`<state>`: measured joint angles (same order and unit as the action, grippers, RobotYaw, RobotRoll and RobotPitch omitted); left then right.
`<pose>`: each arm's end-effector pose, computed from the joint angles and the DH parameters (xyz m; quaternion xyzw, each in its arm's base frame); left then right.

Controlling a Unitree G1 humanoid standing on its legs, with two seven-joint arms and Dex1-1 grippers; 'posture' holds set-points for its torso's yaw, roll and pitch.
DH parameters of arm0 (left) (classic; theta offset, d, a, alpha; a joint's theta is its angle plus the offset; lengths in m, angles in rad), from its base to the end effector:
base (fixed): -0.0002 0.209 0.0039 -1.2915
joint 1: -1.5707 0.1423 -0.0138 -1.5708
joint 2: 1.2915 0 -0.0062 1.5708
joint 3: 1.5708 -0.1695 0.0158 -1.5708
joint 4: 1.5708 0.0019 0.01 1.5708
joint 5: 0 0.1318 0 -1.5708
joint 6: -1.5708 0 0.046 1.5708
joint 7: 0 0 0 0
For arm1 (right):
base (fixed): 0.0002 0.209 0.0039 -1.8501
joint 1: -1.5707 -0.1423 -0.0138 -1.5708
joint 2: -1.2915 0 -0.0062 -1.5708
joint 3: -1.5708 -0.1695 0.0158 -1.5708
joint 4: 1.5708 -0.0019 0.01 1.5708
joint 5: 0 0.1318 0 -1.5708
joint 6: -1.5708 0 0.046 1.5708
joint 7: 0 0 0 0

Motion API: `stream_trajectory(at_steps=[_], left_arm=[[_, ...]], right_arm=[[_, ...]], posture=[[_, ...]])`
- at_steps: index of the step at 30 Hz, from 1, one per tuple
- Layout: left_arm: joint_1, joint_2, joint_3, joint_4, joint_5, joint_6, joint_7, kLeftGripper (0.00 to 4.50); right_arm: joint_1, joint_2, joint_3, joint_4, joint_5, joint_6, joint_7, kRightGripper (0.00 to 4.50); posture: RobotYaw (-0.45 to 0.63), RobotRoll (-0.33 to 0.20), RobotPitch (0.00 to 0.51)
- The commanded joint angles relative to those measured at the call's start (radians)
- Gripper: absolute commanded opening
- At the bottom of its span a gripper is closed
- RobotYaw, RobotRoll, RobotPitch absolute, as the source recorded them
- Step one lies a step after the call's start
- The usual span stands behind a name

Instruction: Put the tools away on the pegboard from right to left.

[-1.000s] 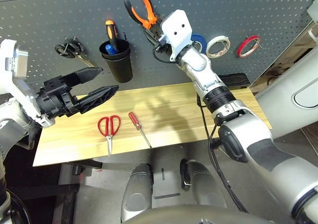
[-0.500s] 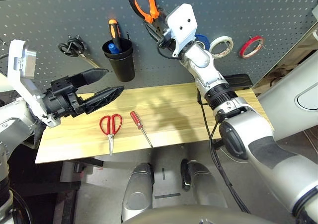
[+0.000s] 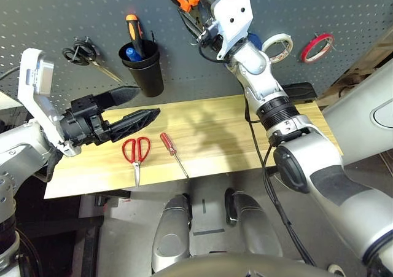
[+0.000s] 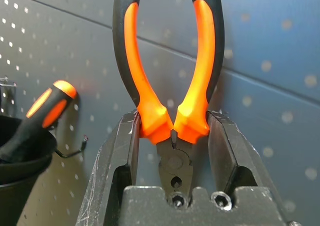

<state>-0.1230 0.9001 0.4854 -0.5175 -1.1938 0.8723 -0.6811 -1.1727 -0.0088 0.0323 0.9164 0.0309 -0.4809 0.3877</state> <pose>0.1738 0.2562 0.2311 -0.0319 0.0343 -0.4624 0.8854 0.3342 -0.0635 0.2292 -0.0968 -0.3260 0.3310 0.8802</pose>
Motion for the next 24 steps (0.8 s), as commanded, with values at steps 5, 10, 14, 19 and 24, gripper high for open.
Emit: stream_trajectory(at_steps=[5,10,14,19,24], left_arm=[[0.009,0.018,0.006,-0.027,-0.028,0.022,0.017,4.50],[0.017,0.021,0.014,-0.036,-0.035,0.023,0.026,4.50],[0.017,0.011,0.004,-0.041,-0.029,0.013,0.036,4.50],[0.020,-0.013,-0.026,-0.039,-0.024,0.016,0.076,4.50],[0.005,-0.053,-0.094,-0.021,0.035,-0.014,0.084,4.50]], right_arm=[[-0.028,0.034,-0.032,0.117,0.025,-0.021,0.019,2.08],[-0.004,0.049,-0.041,0.192,0.024,-0.020,0.024,2.08],[0.025,0.045,-0.043,0.176,0.016,-0.024,0.032,3.00],[0.098,0.008,-0.043,-0.053,0.066,0.042,0.124,4.49],[0.185,-0.082,-0.036,-0.427,0.203,0.322,0.283,4.49]], posture=[[0.19,0.000,0.256],[0.20,0.000,0.245],[0.20,0.000,0.226],[0.17,0.000,0.202],[0.11,0.000,0.154]])
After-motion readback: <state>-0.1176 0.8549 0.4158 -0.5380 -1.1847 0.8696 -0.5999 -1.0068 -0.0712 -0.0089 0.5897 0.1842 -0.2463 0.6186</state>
